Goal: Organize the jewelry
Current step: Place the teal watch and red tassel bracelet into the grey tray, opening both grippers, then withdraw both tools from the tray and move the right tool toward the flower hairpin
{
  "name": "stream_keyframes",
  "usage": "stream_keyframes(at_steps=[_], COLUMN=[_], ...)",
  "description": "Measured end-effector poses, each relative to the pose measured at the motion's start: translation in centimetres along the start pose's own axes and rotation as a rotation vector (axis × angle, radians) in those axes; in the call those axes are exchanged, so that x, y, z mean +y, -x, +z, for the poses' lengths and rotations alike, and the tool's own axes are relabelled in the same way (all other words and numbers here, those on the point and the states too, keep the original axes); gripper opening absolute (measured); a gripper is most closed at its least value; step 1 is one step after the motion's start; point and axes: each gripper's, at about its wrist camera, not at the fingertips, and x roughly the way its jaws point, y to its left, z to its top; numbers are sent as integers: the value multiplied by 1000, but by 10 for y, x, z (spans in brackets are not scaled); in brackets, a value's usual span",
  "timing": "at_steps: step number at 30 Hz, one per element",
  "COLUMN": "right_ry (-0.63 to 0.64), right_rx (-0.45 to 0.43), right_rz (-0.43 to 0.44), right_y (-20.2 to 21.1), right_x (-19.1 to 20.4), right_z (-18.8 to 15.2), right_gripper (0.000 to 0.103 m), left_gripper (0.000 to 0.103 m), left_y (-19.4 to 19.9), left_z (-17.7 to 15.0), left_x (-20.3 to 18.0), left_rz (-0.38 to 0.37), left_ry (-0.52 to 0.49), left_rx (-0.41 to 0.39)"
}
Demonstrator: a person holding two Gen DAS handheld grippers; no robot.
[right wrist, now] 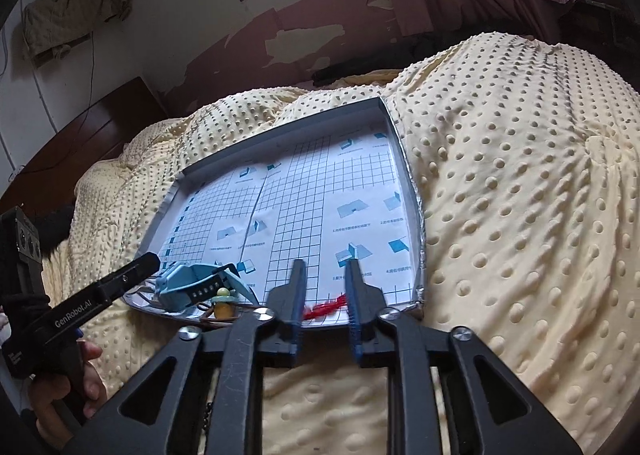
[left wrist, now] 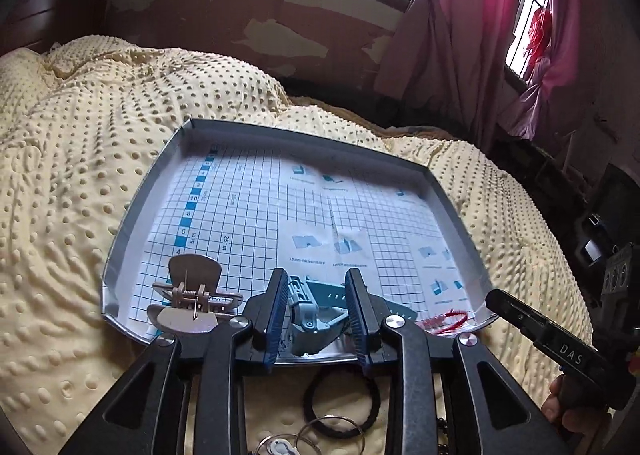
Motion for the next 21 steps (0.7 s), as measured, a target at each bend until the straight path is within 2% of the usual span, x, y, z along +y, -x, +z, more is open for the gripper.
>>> stream_keyframes(at_steps=[2,4,5,6,8,10,15,17,21], right_ry=[10,30,44,64,105,139,192,228,293], right_rx=[-27,-49,-63,-81,-118,-151,-239,-278,-340], right_rz=[5,4,3,1,4,16,56,66,68], right_y=[11,26,34,45,66,87,138,159,190], right_x=[1,4,6,9,16,22,32,38,51], right_z=[0,-2,-3,-5,-10,-15,-34,-46,-69], right_gripper=[30,40,48,54,62,70,97,102,102], left_gripper=[39,58,74,81,88,102,103,103,103], left_y=[11,25,32,40,59,77,128,146,180], left_z=[0,-1,-3,-5,-9,-15,-37,-48,-70], left_x=[-2,-5,-6,-8,-12,-14,-20,-21,-22], left_rz=[-6,-18,-24,-30,-42,-56,-103,-98,-75], left_ry=[-4,-14,-22,-27,-48,-62,-115,-136,-162], left_rx=[-17,-41,-53,-69,-108,-136,-225,-259,-306])
